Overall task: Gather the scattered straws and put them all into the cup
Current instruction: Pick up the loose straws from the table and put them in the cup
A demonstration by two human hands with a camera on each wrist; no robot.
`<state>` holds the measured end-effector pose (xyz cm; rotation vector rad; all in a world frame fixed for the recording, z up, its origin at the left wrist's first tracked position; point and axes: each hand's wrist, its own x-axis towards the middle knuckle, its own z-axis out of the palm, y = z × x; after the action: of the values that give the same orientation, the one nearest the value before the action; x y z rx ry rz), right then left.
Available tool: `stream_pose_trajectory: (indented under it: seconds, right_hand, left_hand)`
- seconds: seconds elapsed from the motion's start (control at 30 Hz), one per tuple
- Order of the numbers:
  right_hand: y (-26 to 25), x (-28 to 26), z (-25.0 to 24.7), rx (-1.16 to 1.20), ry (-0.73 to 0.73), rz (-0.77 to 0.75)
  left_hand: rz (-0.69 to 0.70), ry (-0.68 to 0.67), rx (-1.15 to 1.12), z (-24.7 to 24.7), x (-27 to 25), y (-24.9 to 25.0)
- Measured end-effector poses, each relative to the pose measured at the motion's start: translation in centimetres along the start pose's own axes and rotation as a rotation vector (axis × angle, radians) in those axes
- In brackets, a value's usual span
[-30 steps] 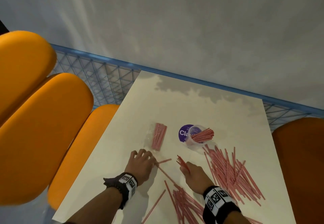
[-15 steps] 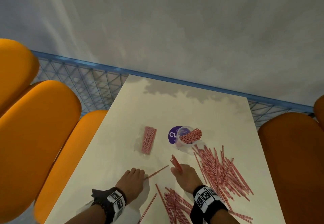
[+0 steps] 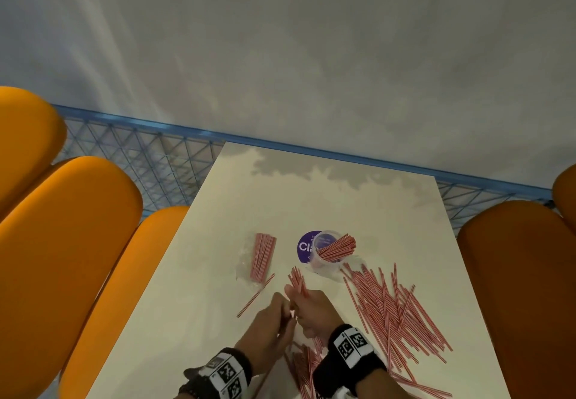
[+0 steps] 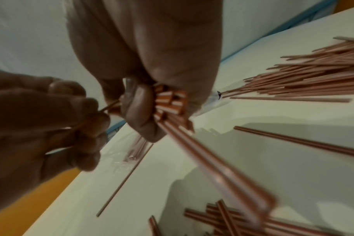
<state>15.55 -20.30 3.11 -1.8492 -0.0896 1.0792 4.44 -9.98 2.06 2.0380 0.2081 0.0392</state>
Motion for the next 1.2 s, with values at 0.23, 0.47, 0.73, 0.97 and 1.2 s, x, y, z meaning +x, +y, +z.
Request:
stream_pose_trajectory:
  seconds: [0.23, 0.47, 0.73, 0.97, 1.2]
  right_hand:
    - [0.9, -0.5, -3.2, 0.071, 0.074, 0.011]
    - [2.1, -2.1, -5.3, 0.303, 0.174, 0.125]
    - [3.6, -1.1, -4.4, 0.172, 0.103, 0.22]
    - [2.7, -1.4, -3.7, 0.234, 0.107, 0.151]
    - [-0.4, -3.1, -4.2, 0.136, 0.231, -0.201]
  left_hand:
    - [-0.492, 0.308, 0.416, -2.2, 3.5, -4.7]
    - [-0.557, 0.13, 0.748, 1.1, 2.6, -7.3]
    - [-0.343, -0.181, 0.819, 2.3, 1.3, -5.7]
    - [-0.14, -0.091, 0.335, 2.7, 1.6, 1.0]
    - [-0.094, 0.074, -0.116, 3.5, 1.3, 3.9]
